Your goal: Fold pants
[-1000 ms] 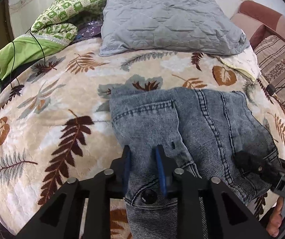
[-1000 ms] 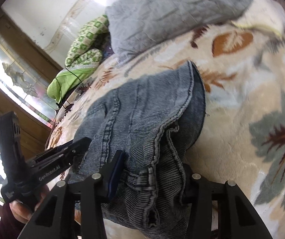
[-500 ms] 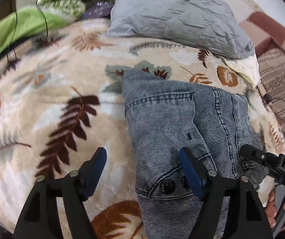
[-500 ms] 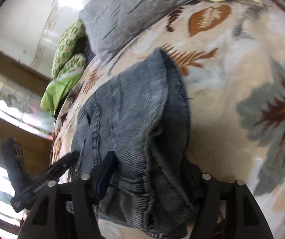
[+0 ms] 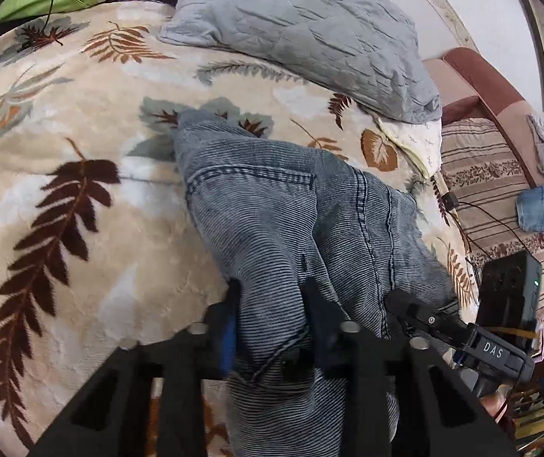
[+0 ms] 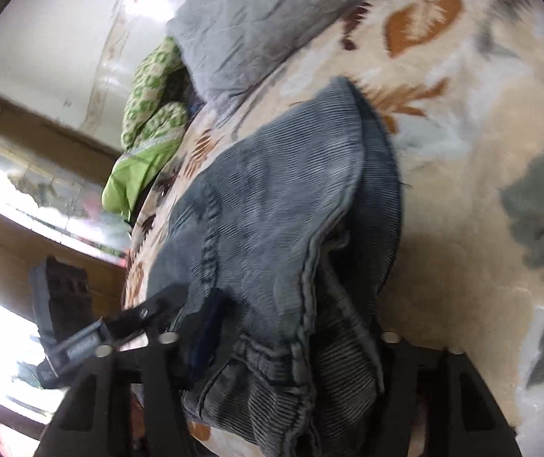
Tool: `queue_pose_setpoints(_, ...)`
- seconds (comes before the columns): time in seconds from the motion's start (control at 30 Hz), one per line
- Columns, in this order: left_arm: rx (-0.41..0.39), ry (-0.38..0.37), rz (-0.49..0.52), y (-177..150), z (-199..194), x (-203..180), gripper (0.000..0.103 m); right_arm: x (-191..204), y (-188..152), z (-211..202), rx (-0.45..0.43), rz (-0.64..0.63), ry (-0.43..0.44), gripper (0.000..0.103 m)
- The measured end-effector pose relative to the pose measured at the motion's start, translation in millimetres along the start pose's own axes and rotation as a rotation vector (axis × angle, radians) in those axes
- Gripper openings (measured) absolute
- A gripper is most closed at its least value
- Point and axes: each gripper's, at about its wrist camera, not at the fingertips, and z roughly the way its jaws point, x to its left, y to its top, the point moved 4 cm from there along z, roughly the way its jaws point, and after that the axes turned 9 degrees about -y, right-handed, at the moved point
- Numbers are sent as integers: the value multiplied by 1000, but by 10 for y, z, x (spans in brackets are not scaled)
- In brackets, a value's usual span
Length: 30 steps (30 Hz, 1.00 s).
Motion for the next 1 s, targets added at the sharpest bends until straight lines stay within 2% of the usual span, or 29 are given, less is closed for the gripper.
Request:
queue_pose_setpoints(0.07,-17,-3,-3,38,-30,4,26,64,8,-65,-31,-15,24,38)
queue_pose_setpoints(0.1,-32,-1,7,64,-58,-21,25,101,17,-102,-50,-21,39,36)
queue_pose_setpoints(0.27,-117,56,109,272,-278,-196,25,338,161,-240,-165,-115,41,35)
queue_pose_setpoints(0.43,-191,150,169,704,-303,-208,25,510,568,-161,-247,-173,72,35)
queue_pose_setpoints(0.5,-185,205,181,812,-197,-130,26,540,689,-11,-242,-171,67,35)
queue_pose_setpoints(0.57,-139,271,152,883,16,61,29,489,766,227,-213,-145,52,35)
queue_pose_setpoints(0.6,-99,314,126,882,143,198,32,447,767,350,-185,-132,29,36)
queue_pose_setpoints(0.63,-70,355,110,863,228,301,40,391,755,498,-138,-112,-8,39)
queue_pose_setpoints(0.67,-65,385,104,825,279,383,45,333,723,634,-84,-92,-66,42)
queue_pose_setpoints(0.7,-101,386,114,788,247,396,49,305,695,693,-58,-84,-93,52)
queue_pose_setpoints(0.73,-119,399,121,762,207,389,60,299,677,691,-59,-83,-100,54)
queue_pose_setpoints(0.8,-133,453,130,714,89,355,72,311,660,607,-76,-97,-119,61)
queue_pose_setpoints(0.9,-160,488,163,635,-183,235,72,252,578,428,-87,-63,-140,62)
queue_pose_setpoints(1.0,-227,543,215,542,-535,37,77,314,444,167,-155,-116,-211,62)
